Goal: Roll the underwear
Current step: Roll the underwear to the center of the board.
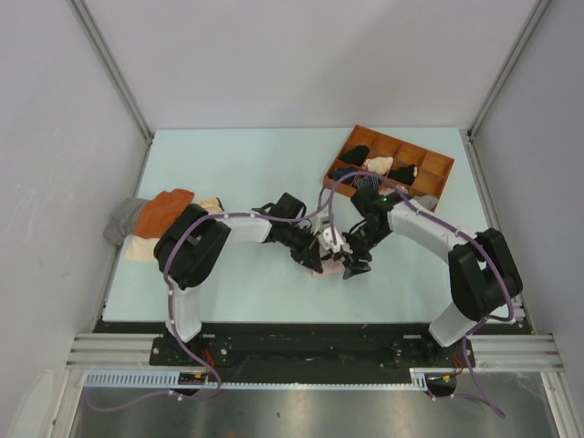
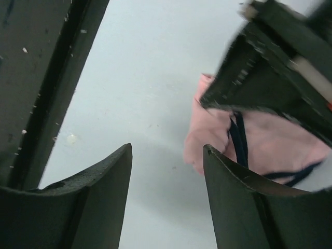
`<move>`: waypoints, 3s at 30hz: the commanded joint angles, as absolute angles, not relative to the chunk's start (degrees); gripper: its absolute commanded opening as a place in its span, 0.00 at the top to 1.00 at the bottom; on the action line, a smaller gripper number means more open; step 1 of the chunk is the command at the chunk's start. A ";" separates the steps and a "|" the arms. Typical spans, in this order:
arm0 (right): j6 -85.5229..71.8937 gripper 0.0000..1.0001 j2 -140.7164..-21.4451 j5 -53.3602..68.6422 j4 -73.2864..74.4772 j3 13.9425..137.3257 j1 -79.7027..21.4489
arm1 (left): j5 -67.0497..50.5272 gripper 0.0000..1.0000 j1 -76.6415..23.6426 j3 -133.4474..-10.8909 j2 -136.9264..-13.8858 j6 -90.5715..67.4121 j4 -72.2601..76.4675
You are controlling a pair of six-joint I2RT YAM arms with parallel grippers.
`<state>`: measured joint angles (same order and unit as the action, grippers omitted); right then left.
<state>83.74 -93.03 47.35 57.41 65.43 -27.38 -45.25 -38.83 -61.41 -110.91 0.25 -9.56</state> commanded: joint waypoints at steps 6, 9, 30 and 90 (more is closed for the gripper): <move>85.61 0.38 -90.53 32.53 34.46 55.64 -36.47 | -45.62 0.92 -37.71 -66.88 -118.12 -1.67 -14.94; 84.82 0.38 -91.32 29.89 31.12 54.15 -37.44 | -45.88 0.90 -37.71 -68.03 -118.83 -1.58 -15.47; 83.76 0.60 -95.45 20.48 27.94 50.71 -38.06 | -44.74 0.68 -36.22 -64.53 -113.49 -5.26 -8.03; 69.26 0.63 -114.10 47.11 65.14 77.52 -22.51 | -20.20 1.00 -56.52 -51.50 -99.49 26.82 -3.60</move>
<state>70.43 -118.85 48.18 66.83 76.84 -25.67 -13.28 -57.23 -49.67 -98.21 29.41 2.17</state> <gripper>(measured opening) 0.341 0.035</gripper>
